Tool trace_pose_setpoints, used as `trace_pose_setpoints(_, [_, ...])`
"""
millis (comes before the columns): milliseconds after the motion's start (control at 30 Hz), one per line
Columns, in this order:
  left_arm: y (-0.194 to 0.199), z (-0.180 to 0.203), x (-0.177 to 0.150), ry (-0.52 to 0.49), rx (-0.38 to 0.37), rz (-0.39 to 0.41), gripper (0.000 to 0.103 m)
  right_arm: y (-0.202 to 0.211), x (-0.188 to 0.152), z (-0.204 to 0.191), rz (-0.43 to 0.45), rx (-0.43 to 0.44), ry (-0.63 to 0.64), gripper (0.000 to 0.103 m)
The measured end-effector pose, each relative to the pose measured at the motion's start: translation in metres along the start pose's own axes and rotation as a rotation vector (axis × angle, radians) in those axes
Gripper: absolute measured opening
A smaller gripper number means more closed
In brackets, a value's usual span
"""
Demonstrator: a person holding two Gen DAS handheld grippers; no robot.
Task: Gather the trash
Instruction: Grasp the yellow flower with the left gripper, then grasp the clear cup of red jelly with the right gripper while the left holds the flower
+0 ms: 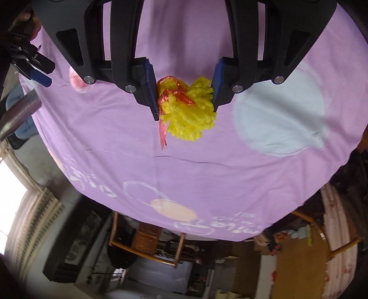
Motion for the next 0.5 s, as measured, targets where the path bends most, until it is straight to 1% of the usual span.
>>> trace_pose_setpoints(67, [0.005, -0.011, -0.004, 0.022, 0.009, 0.000, 0.041, -0.008, -0.005, -0.015, -0.026, 0.007, 0.051, 0.086])
trace_pose_setpoints(167, [0.009, -0.018, -0.006, 0.039, -0.001, -0.002, 0.041, -0.017, -0.007, -0.034, -0.043, 0.002, 0.111, 0.086])
trace_pose_setpoints(333, [0.009, -0.012, -0.008, 0.009, 0.006, -0.004, 0.041, -0.029, -0.002, -0.055, -0.070, -0.022, 0.151, 0.086])
trace_pose_setpoints(400, [0.007, -0.010, -0.009, 0.007, -0.003, -0.008, 0.041, -0.038, 0.003, -0.062, -0.079, -0.044, 0.165, 0.086])
trace_pose_setpoints(500, [0.007, -0.012, -0.008, 0.011, -0.012, -0.011, 0.041, -0.051, 0.007, -0.064, -0.104, -0.071, 0.168, 0.086])
Point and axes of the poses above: each gripper's, at about its wrist camera, not at the fingertips, and y roughly against the way its jaws point, z to its right, x to its top, the point moved 2 cm from there along -y, roughly the way its jaws point, and after that the axes turned 10 degrees about -x, right-handed, at the moved point
